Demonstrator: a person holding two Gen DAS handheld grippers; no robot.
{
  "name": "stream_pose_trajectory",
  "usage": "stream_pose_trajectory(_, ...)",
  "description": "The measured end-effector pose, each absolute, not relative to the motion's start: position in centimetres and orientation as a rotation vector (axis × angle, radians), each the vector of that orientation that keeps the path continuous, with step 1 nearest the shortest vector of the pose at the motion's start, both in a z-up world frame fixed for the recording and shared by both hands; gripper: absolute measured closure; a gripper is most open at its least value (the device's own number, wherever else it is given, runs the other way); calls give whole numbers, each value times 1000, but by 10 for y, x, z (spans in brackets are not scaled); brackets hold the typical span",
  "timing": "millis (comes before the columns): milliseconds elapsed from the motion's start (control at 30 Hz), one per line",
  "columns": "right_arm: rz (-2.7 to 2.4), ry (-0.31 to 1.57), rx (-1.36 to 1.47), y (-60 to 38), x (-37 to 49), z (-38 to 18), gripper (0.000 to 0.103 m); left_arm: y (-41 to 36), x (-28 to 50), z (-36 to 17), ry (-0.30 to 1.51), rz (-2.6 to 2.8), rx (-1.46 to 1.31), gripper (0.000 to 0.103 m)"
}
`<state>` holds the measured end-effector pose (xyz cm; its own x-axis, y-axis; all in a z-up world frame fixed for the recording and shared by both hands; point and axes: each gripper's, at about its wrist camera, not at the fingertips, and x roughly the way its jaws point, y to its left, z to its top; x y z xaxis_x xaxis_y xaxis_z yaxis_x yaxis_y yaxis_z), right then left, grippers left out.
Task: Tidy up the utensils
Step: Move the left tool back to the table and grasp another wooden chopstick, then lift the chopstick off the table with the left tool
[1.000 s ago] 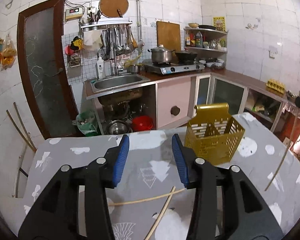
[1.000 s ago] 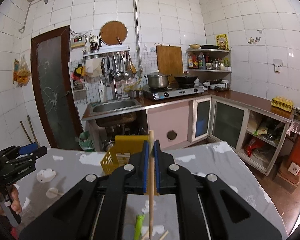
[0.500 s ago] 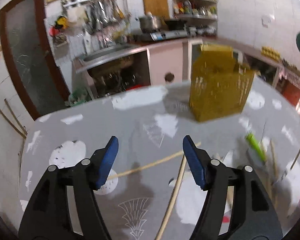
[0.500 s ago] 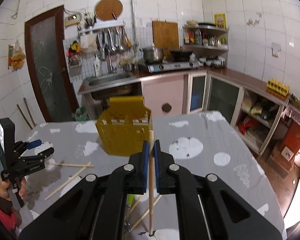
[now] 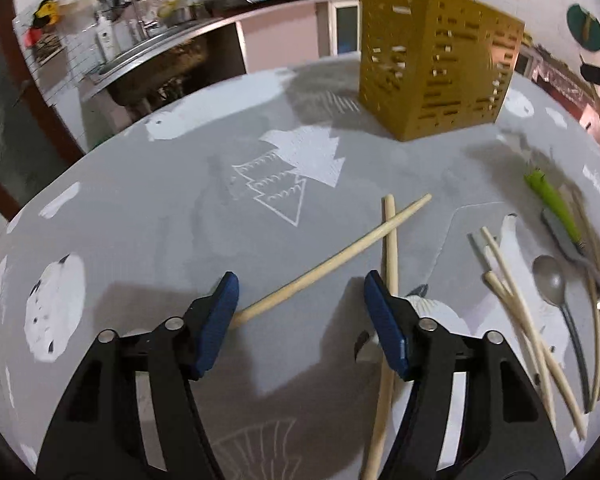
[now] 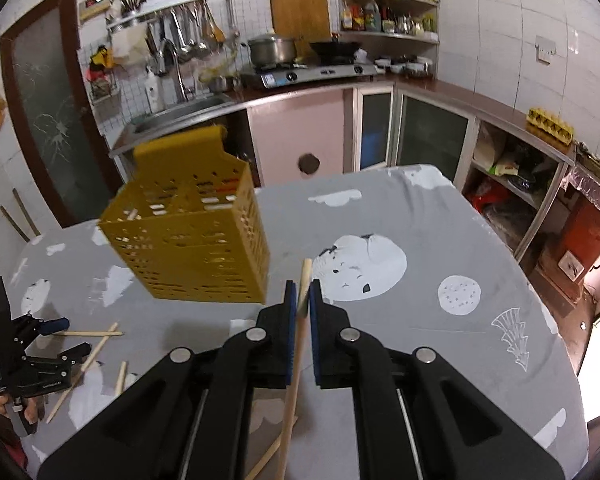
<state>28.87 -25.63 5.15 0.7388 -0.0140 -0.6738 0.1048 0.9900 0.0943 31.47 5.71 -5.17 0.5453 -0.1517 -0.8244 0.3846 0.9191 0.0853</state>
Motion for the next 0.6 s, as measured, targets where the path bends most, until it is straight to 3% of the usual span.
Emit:
stream_pose_trajectory(67,-73,747,114,-253,292,47,95,54,321,-52,950,-324,255,46)
stream_pose_trajectory(233,-54,820,109,-247,304,21,95,39,335,-47,967,-311,250,81)
stream_pose_trajectory(300,-51,844,110,-247,307,10,96,35,338,-46,963,-296,243,87)
stream_pose_trajectory(367,-46,871,114,-247,310,-2,96,38,345,-42,967,-261,189,102)
stream_pose_trajectory(600,-40,921,127,-249,314,-29,96,59,367,-41,1012,-225,45,103)
